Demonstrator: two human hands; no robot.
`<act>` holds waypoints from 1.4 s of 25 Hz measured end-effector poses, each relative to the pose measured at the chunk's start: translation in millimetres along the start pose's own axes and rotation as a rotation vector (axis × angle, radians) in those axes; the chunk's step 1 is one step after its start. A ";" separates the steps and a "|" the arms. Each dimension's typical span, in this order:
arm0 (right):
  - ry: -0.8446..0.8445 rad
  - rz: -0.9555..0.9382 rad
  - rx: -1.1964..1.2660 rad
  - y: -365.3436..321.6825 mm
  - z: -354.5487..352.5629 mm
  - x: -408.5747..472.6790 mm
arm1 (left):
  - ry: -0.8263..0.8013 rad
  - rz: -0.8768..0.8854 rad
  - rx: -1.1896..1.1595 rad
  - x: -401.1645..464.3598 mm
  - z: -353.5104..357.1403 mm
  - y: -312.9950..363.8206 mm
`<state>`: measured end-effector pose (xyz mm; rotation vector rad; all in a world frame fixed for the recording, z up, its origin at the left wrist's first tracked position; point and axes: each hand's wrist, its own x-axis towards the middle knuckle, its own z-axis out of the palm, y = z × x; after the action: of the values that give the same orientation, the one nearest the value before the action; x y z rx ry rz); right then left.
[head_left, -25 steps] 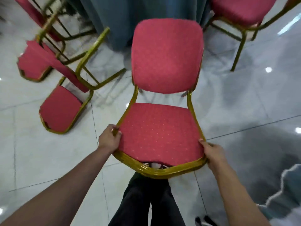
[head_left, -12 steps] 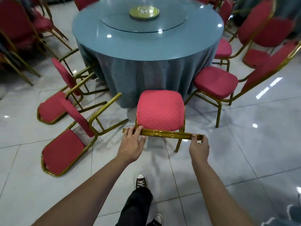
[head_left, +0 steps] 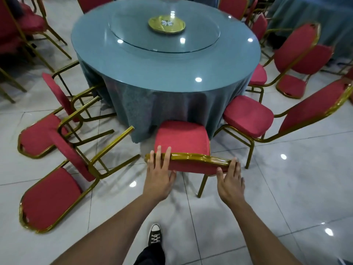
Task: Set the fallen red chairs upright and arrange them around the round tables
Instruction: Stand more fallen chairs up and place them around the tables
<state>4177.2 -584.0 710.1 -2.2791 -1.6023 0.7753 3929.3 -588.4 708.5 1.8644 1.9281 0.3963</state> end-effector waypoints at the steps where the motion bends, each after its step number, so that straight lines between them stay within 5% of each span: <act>1: 0.013 -0.002 0.005 -0.2 1.3 3.9 | 0.018 0.010 -0.004 -0.4 3.3 0.5; 12: -0.017 0.064 -0.144 -27.7 -36.0 78.5 | -0.229 -0.001 0.105 58.1 -37.0 17.0; 18: 0.066 -0.176 -0.073 -71.1 -33.7 25.5 | -0.192 -0.075 0.160 17.6 -62.0 31.0; 23: 0.064 -0.438 0.006 -108.5 -17.9 -8.9 | -0.067 -0.199 0.123 -51.1 -93.7 17.7; 35: -0.369 -0.830 0.059 -262.2 98.3 -169.0 | 0.342 -0.544 -0.040 -222.7 -182.0 -118.6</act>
<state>3871.8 -654.5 803.7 -1.2435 -2.3708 0.9929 3738.3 -800.5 832.2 1.2254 2.5229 0.5933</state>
